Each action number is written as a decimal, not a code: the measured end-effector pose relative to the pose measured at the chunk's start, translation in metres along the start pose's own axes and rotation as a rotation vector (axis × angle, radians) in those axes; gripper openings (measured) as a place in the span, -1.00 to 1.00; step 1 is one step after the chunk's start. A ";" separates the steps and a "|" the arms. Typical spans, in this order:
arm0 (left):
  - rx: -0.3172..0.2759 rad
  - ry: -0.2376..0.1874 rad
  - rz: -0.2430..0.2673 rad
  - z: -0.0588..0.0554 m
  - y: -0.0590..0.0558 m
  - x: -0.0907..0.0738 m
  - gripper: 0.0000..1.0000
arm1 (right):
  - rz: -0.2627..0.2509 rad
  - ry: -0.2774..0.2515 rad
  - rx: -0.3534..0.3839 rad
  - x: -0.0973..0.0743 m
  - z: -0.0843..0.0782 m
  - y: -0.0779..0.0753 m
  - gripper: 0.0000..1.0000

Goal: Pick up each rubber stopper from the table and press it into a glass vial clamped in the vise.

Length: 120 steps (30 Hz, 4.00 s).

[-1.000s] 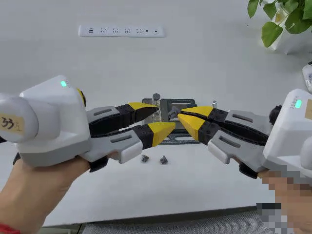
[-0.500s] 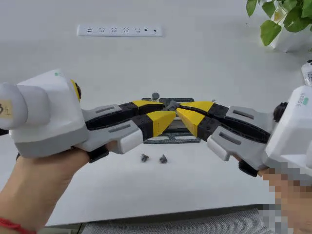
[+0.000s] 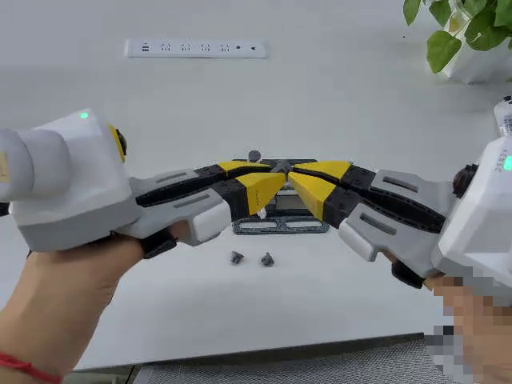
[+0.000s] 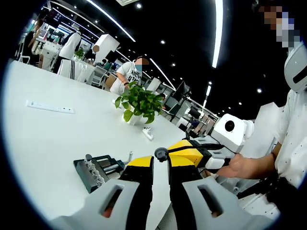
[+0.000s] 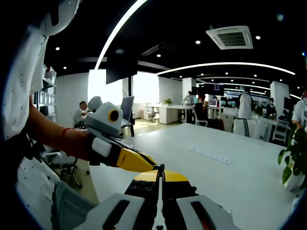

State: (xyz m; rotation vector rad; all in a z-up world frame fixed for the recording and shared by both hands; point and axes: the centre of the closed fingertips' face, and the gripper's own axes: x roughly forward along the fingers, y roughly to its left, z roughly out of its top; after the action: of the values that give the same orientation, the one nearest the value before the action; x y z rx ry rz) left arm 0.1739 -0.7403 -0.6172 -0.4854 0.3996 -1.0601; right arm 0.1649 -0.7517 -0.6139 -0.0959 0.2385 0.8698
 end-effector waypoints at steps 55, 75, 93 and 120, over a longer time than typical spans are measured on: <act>0.144 0.056 -0.185 0.005 -0.028 -0.009 -0.94 | 0.258 0.019 0.058 -0.025 0.023 0.012 -0.77; 0.387 0.132 -0.379 0.014 -0.073 -0.018 -0.94 | 0.592 0.085 0.052 -0.043 0.035 0.036 -0.69; 0.407 0.132 -0.415 0.015 -0.080 -0.020 -0.95 | 0.639 0.046 0.086 -0.045 0.042 0.048 -0.77; 0.392 0.125 -0.435 0.016 -0.082 -0.024 -0.94 | 0.652 0.038 0.083 -0.042 0.044 0.049 -0.88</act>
State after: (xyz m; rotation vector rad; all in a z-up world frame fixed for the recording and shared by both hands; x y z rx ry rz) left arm 0.1122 -0.7490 -0.5560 -0.1543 0.1885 -1.5562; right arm 0.1086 -0.7439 -0.5601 0.0482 0.3495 1.5047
